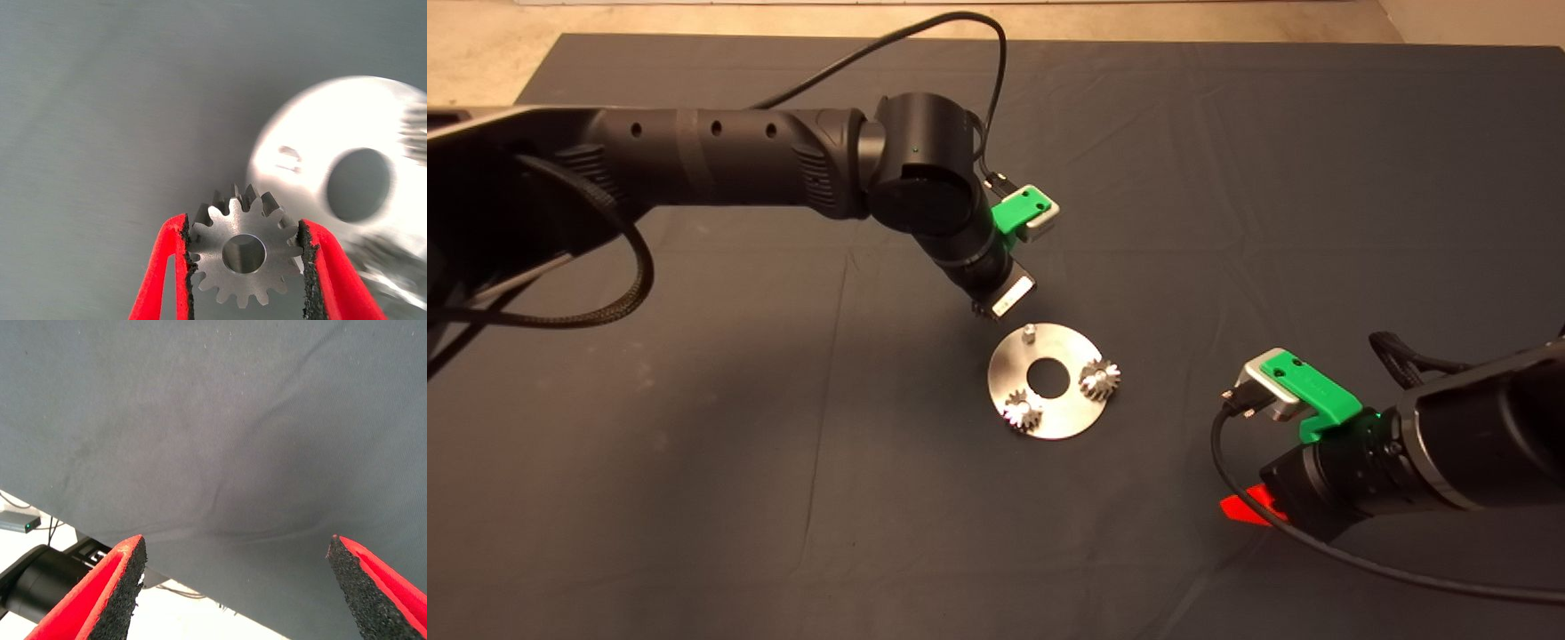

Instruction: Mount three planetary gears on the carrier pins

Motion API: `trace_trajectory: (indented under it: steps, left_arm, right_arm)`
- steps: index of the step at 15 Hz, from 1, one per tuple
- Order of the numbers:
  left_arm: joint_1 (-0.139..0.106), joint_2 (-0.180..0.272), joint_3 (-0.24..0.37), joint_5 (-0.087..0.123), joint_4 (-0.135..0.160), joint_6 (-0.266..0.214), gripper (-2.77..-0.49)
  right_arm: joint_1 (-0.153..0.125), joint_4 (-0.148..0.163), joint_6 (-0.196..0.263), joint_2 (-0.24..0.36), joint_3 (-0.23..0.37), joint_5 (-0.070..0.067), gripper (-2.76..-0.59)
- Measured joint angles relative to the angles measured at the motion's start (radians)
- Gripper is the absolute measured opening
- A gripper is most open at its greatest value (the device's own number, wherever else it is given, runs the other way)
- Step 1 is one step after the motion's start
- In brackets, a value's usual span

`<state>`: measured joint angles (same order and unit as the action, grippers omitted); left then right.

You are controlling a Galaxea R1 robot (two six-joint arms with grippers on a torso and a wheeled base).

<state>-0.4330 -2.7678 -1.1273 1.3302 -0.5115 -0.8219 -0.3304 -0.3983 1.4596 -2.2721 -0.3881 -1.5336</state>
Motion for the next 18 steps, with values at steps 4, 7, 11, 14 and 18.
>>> trace_trajectory:
  steps: [4, 7, 11, 14, 18]
  left_arm:
    - [0.0, -0.047, 0.014, 0.0, 0.007, -0.009, -2.56]
    - [0.0, -0.092, 0.014, 0.027, 0.004, -0.037, -2.56]
    - [0.0, -0.12, 0.016, 0.062, -0.043, -0.039, -2.56]
    - [0.0, -0.113, 0.022, 0.091, -0.053, -0.038, -2.56]
    - [0.0, -0.113, 0.031, 0.1, -0.055, -0.038, -2.56]
  right_arm:
    - [0.0, 0.0, 0.0, -0.002, 0.0, 0.0, -1.34]
    - [-0.002, 0.0, 0.0, -0.004, 0.0, 0.001, -1.34]
    - [-0.002, 0.001, 0.0, -0.005, 0.0, 0.0, -1.34]
    - [-0.003, 0.001, 0.0, -0.005, 0.0, 0.0, -1.34]
    - [-0.003, 0.001, 0.0, -0.005, 0.0, 0.0, -1.34]
